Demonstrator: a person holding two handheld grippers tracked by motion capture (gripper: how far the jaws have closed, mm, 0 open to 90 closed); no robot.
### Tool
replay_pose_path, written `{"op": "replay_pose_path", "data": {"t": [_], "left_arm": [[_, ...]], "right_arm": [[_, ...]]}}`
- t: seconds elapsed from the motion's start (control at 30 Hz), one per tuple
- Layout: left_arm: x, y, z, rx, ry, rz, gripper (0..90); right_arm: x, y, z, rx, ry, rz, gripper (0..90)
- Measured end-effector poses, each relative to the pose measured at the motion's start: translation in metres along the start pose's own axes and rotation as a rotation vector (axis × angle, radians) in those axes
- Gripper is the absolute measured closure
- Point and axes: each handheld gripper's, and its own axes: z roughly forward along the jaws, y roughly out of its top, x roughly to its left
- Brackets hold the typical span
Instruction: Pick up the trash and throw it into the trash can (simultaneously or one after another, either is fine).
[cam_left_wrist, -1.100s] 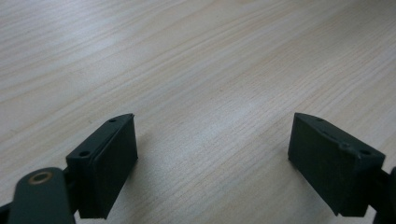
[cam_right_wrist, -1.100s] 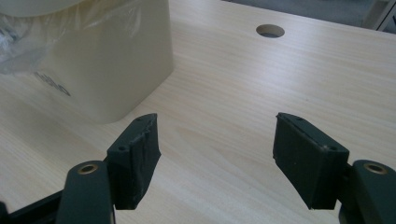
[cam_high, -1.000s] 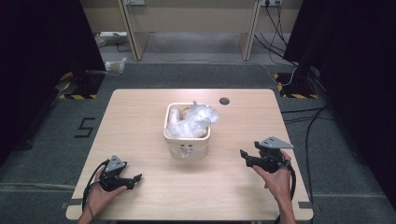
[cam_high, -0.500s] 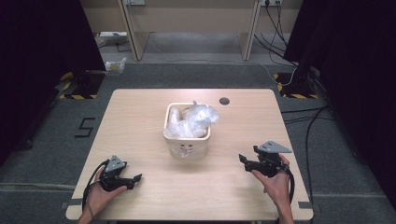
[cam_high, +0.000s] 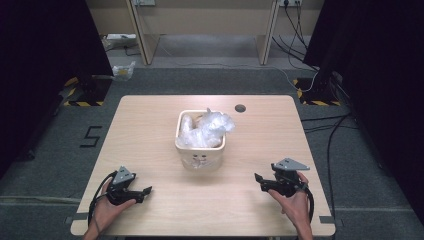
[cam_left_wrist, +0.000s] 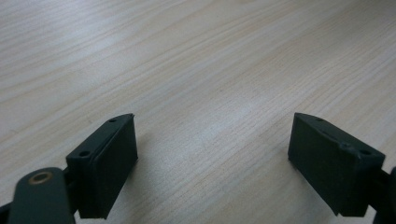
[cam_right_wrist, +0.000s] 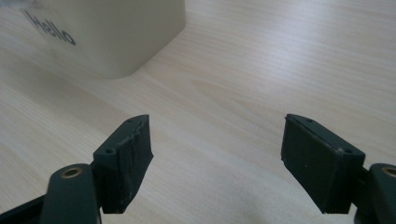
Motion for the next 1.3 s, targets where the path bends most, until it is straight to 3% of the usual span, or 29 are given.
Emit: {"op": "replay_pose_path", "data": {"t": [0.53,1.03,1.3], "left_arm": [[0.0,0.0,0.0,-0.001,-0.001,0.0,14.6],[0.0,0.0,0.0,-0.001,-0.001,-0.001,14.6],[0.0,0.0,0.0,0.0,0.0,0.0,14.6]], "right_arm": [[0.011,-0.02,0.002,0.042,-0.014,0.0,20.5],[0.013,-0.029,0.002,0.072,-0.056,-0.033,19.8],[0.012,-0.038,0.004,0.093,-0.059,-0.019,19.8]]}}
